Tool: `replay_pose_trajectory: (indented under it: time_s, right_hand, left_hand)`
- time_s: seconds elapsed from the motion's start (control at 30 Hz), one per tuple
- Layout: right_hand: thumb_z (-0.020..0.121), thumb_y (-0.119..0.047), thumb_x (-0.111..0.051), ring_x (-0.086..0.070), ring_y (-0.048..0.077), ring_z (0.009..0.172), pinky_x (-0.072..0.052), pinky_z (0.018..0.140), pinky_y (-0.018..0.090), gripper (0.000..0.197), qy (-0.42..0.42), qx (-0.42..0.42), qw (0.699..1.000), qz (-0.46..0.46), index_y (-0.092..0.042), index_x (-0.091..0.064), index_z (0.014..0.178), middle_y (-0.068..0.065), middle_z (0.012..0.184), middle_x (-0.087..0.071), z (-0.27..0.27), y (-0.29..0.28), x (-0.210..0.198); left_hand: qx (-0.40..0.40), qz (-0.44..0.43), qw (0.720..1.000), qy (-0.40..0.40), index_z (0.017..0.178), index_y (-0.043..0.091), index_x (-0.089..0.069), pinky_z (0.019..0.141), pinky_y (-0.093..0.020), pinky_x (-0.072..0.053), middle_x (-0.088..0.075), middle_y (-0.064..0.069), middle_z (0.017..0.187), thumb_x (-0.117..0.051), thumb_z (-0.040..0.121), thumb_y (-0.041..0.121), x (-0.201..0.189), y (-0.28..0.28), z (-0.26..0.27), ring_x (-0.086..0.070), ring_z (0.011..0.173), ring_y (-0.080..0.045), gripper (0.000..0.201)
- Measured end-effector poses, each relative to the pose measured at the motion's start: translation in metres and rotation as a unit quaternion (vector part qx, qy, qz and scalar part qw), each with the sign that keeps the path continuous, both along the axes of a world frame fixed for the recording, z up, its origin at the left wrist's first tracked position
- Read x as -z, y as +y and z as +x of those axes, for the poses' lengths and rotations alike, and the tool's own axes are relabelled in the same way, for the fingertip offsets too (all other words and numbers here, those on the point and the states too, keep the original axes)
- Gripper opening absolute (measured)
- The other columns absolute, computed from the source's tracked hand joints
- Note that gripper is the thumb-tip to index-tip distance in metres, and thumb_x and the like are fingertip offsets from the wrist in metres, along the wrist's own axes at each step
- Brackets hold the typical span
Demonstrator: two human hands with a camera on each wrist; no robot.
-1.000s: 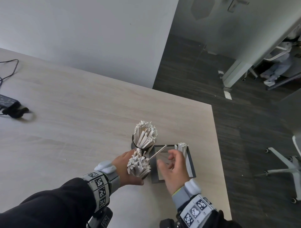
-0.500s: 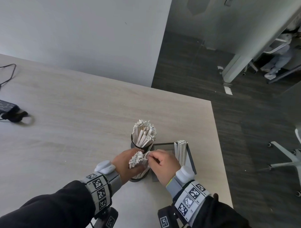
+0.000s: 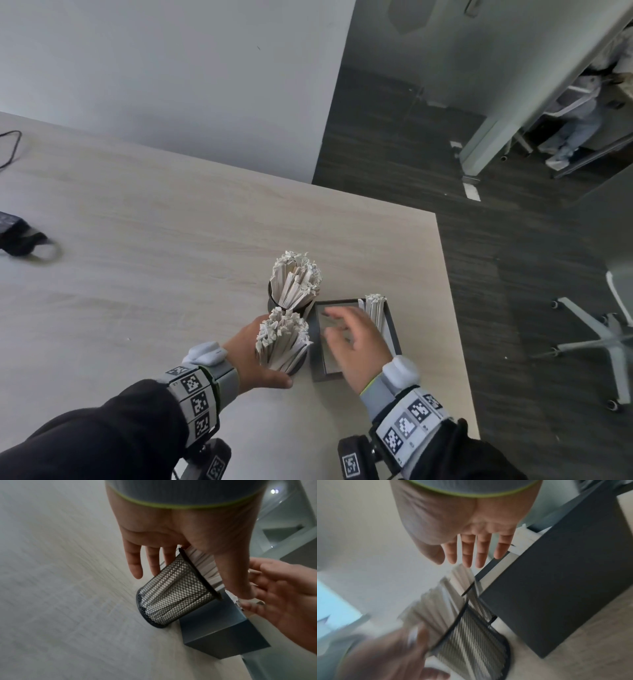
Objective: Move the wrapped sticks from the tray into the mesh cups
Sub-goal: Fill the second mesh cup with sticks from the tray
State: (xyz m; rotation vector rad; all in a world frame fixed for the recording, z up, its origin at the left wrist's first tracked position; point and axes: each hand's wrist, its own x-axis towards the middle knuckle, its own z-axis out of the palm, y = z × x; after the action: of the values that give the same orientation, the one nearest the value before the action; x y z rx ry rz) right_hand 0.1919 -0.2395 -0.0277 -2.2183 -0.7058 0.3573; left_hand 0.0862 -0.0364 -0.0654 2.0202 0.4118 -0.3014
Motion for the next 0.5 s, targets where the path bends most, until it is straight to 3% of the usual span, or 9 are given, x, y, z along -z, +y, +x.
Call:
replay_pose_trajectory:
  time_s: [0.07, 0.13, 0.23, 0.33, 0.5]
  right_hand:
    - [0.092, -0.021, -0.055, -0.061, 0.004, 0.088, -0.045, 0.073, 0.019, 0.016, 0.059, 0.129, 0.990, 0.014, -0.031, -0.066, 0.095, -0.012, 0.097, -0.066, 0.016, -0.009, -0.003]
    - [0.091, -0.023, -0.053, -0.063, 0.014, 0.085, -0.046, 0.070, 0.022, 0.017, 0.110, 0.164, 0.978, -0.075, -0.032, -0.068, 0.090, -0.010, 0.090, -0.069, 0.030, -0.017, -0.001]
    - [0.091, -0.030, -0.052, -0.063, 0.016, 0.100, -0.047, 0.084, 0.023, 0.025, 0.103, 0.085, 0.967, -0.216, -0.030, -0.068, 0.110, -0.007, 0.111, -0.069, 0.037, -0.019, 0.004]
    - [0.089, -0.035, -0.052, -0.056, 0.020, 0.120, -0.043, 0.098, 0.027, 0.044, 0.067, -0.014, 0.951, -0.301, -0.027, -0.056, 0.131, -0.003, 0.134, -0.058, 0.037, -0.005, 0.010]
    - [0.091, -0.033, -0.050, -0.054, 0.028, 0.121, -0.042, 0.100, 0.034, 0.040, 0.000, -0.094, 0.900, -0.425, -0.016, -0.052, 0.128, 0.006, 0.134, -0.054, 0.040, 0.025, 0.035]
  left_hand:
    - [0.006, 0.023, 1.000, 0.016, 0.139, 0.037, -0.032, 0.099, -0.030, -0.046, -0.053, 0.018, 0.126, -0.088, 0.043, 0.054, 0.003, 0.001, -0.001, -0.054, 0.115, -0.007, 0.113]
    - [0.003, 0.030, 0.999, 0.023, 0.139, 0.039, -0.031, 0.096, -0.029, -0.047, -0.055, 0.019, 0.123, -0.087, 0.043, 0.055, 0.007, 0.001, -0.001, -0.056, 0.112, -0.007, 0.112]
    - [0.004, 0.035, 0.999, 0.028, 0.138, 0.041, -0.031, 0.094, -0.029, -0.049, -0.056, 0.020, 0.121, -0.086, 0.041, 0.059, 0.008, 0.002, -0.001, -0.058, 0.109, -0.007, 0.113]
    - [0.006, 0.033, 0.999, 0.033, 0.138, 0.042, -0.032, 0.094, -0.030, -0.049, -0.057, 0.020, 0.119, -0.086, 0.041, 0.059, 0.007, 0.002, -0.001, -0.058, 0.108, -0.007, 0.112]
    - [0.007, 0.034, 0.999, 0.041, 0.138, 0.043, -0.031, 0.093, -0.029, -0.049, -0.057, 0.021, 0.120, -0.088, 0.044, 0.058, 0.007, 0.002, -0.001, -0.057, 0.108, -0.007, 0.111]
